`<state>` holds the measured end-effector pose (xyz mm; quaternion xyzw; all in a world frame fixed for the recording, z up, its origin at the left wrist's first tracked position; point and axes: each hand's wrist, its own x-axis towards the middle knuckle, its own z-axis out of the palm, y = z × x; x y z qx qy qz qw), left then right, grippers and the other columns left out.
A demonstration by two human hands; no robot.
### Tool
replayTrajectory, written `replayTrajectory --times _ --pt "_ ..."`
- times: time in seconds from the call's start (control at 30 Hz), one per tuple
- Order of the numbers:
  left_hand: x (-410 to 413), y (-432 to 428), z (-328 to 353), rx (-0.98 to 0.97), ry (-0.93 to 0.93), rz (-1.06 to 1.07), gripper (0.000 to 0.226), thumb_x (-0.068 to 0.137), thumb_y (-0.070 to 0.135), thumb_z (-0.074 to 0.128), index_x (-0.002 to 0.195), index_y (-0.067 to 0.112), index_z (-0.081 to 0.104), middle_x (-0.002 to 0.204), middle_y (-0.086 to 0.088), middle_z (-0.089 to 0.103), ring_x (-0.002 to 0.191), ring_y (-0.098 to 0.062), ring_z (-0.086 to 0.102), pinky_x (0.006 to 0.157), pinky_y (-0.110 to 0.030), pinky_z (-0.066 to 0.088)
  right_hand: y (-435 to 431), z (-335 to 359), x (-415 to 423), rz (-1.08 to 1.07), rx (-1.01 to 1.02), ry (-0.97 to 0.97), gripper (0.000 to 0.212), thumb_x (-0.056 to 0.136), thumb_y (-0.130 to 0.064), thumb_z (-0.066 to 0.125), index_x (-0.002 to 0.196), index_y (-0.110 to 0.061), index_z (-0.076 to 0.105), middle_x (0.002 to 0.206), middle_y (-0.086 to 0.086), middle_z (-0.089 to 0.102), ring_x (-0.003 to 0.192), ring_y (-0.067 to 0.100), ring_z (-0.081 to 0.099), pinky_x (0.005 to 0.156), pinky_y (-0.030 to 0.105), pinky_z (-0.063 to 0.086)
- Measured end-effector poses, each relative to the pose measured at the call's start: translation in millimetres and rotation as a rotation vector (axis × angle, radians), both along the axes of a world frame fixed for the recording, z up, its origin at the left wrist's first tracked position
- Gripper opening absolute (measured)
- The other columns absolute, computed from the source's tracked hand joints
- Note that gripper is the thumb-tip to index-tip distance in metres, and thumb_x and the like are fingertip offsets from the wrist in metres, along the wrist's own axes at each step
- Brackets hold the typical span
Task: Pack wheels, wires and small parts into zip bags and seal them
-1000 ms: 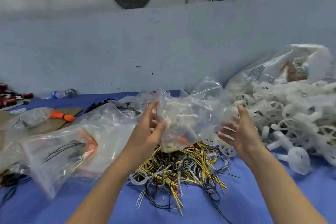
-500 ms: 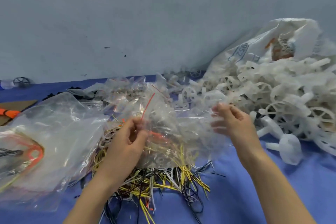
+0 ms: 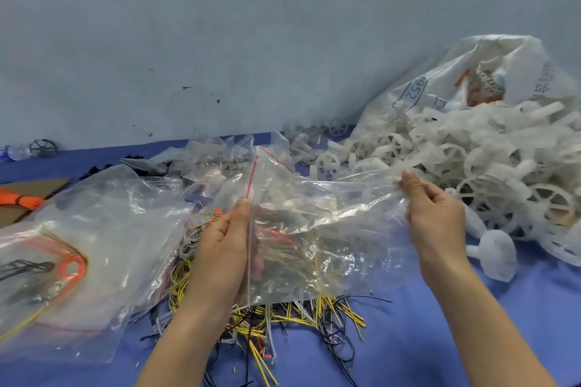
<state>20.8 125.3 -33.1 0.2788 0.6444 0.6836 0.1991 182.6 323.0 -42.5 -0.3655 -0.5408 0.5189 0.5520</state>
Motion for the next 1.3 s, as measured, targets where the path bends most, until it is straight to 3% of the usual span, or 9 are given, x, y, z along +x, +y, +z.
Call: replayTrajectory --times 0.27,0.37,0.43,0.5,0.6,0.73,1.03,1.13,1.3 --pt "10 10 -5 -0.063 -0.139 -0.353 0.033 0.088 0.042 0.059 0.095 0.015 0.076 0.087 -0.013 0.070 0.072 -0.021 0.062 0.065 -0.034 0.055 18 -7 35 -0.095 0.036 -0.291 0.054 0.091 -0.064 0.054 0.054 -0.025 0.055 0.042 -0.012 0.040 0.040 0.008 0.034 0.050 0.028 0.029" --pt "21 15 -9 -0.079 -0.109 -0.333 0.023 0.092 0.035 0.060 0.090 0.018 0.076 0.077 -0.005 0.073 0.065 -0.013 0.065 0.057 -0.028 0.053 18 -17 39 -0.258 0.119 -0.478 0.042 0.095 -0.058 0.051 0.112 -0.021 0.058 0.096 -0.002 0.065 0.082 0.021 0.059 0.070 0.036 0.040" --pt "29 22 -14 -0.106 -0.108 -0.258 0.021 0.092 0.031 0.063 0.085 0.016 0.075 0.073 -0.002 0.070 0.061 -0.012 0.062 0.052 -0.027 0.050 12 -20 36 -0.341 0.220 -0.585 0.044 0.098 -0.047 0.050 0.130 -0.017 0.048 0.124 0.009 0.055 0.109 0.032 0.054 0.090 0.045 0.043" --pt "36 29 -20 -0.138 -0.085 -0.191 0.019 0.090 0.031 0.068 0.085 0.014 0.072 0.075 -0.005 0.069 0.063 -0.014 0.059 0.055 -0.030 0.048 -4 -13 26 -0.318 0.395 -0.545 0.034 0.098 -0.037 0.049 0.124 -0.016 0.053 0.119 0.007 0.055 0.107 0.031 0.055 0.093 0.047 0.043" --pt "44 40 -25 -0.161 -0.011 -0.143 0.019 0.089 0.030 0.070 0.085 0.012 0.065 0.062 0.005 0.060 0.049 -0.004 0.050 0.048 -0.021 0.041 -32 -2 8 -0.090 0.586 -0.557 0.023 0.097 -0.048 0.045 0.094 -0.030 0.058 0.087 -0.012 0.061 0.078 0.013 0.060 0.069 0.037 0.046" --pt "51 50 -27 -0.136 0.039 -0.157 0.024 0.091 0.026 0.068 0.089 0.004 0.059 0.057 0.008 0.055 0.046 -0.005 0.049 0.042 -0.017 0.040 -61 -10 -10 0.215 0.445 -0.687 0.045 0.081 -0.079 0.040 0.083 -0.036 0.053 0.073 -0.017 0.063 0.069 -0.001 0.059 0.057 0.026 0.043" --pt "63 55 -26 -0.041 -0.101 -0.267 0.015 0.099 0.024 0.056 0.102 0.015 0.068 0.091 -0.008 0.074 0.076 -0.011 0.069 0.063 -0.033 0.059 -57 -12 -5 0.386 0.044 -0.327 0.009 0.089 -0.031 0.071 0.094 -0.028 0.064 0.088 -0.007 0.069 0.069 -0.005 0.063 0.058 0.011 0.045" --pt "61 56 -27 -0.016 -0.182 -0.237 0.013 0.100 0.019 0.054 0.102 0.015 0.066 0.085 -0.003 0.073 0.069 -0.017 0.071 0.059 -0.034 0.059 -57 -11 0 0.412 -0.016 -0.302 0.013 0.090 -0.019 0.070 0.098 -0.028 0.064 0.094 -0.001 0.068 0.072 0.004 0.064 0.066 0.021 0.053" --pt "50 53 -34 -0.117 0.307 0.059 0.009 0.101 0.027 0.050 0.094 0.033 0.050 0.075 0.003 0.069 0.052 -0.013 0.065 0.051 -0.034 0.051 -51 1 11 0.463 -0.188 -0.033 0.017 0.094 -0.009 0.064 0.106 -0.020 0.067 0.081 0.002 0.067 0.065 0.013 0.063 0.063 0.028 0.059"
